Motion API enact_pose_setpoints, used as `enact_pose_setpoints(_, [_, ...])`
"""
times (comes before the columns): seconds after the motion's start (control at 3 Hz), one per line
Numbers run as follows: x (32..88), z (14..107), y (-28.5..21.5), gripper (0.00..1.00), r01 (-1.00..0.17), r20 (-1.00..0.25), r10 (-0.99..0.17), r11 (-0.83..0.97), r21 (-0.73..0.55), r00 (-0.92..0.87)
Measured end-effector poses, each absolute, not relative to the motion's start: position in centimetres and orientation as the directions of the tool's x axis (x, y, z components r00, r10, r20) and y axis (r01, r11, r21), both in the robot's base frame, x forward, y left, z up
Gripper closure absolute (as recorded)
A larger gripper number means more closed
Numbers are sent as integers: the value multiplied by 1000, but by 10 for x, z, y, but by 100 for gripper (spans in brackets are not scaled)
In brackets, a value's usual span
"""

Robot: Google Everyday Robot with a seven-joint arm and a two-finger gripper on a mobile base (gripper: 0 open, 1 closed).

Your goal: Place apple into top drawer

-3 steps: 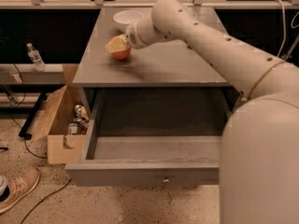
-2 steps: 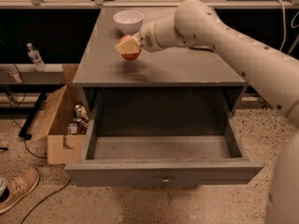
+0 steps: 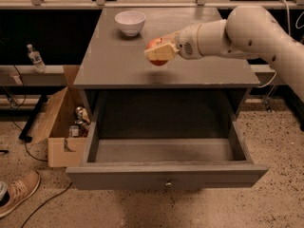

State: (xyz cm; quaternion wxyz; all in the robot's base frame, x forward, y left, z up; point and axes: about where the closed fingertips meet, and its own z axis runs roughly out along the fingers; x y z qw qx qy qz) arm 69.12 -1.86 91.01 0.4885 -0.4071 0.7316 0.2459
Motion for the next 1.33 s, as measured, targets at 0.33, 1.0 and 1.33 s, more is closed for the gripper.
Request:
enact_pose_setpoints(0.33, [692, 909, -17, 100, -834, -915, -352, 550, -31, -199])
enact_pose_setpoints(1.0, [652, 898, -18, 100, -849, -909, -388, 521, -84, -149])
enact_pose_setpoints(1.33, [610, 859, -28, 100, -856, -896, -420, 508, -102, -142])
